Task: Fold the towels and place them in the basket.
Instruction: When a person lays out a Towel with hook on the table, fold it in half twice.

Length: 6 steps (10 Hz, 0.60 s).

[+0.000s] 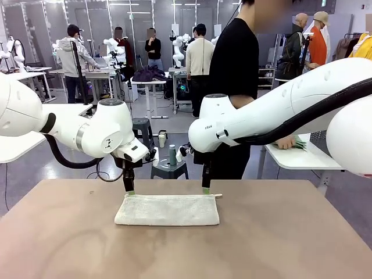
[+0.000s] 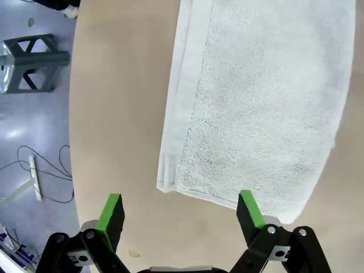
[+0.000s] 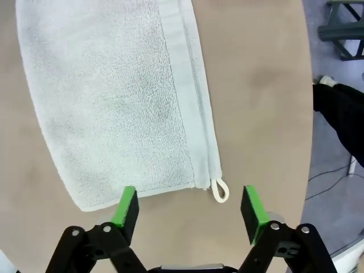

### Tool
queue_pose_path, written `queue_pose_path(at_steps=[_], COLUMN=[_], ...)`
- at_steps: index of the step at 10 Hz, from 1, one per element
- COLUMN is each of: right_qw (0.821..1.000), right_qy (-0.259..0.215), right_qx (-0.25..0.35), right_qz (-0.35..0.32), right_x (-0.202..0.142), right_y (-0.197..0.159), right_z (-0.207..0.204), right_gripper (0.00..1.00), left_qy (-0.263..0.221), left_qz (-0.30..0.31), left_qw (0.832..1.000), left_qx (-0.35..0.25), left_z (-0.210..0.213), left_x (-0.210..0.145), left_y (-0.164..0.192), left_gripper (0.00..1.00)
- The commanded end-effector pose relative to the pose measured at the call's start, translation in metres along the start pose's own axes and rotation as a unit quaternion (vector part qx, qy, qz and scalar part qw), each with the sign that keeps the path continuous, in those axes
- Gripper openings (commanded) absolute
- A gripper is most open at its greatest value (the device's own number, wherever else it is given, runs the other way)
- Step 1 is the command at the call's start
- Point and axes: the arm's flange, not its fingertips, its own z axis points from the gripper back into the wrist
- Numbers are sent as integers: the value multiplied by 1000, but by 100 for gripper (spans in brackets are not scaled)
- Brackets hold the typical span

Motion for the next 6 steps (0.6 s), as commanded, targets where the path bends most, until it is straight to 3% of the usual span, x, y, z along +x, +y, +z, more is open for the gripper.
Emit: queue_pose_path(at_steps=[1,2,6], right_qw=[1000,1000,1000], right_qy=[10,0,0], right_qx=[14,0,0], right_qz=[-20,0,0], right_x=[-6,0,0], right_y=[10,0,0], right_z=[2,0,0], right_gripper=[100,100,100], left_qy=[9,0,0], left_qz=[-11,0,0], left_qw=[1000,1000,1000], left_qx=[-2,0,0], left_z=[5,0,0], left_x=[-11,0,0], left_y=[-14,0,0], left_gripper=[100,100,100])
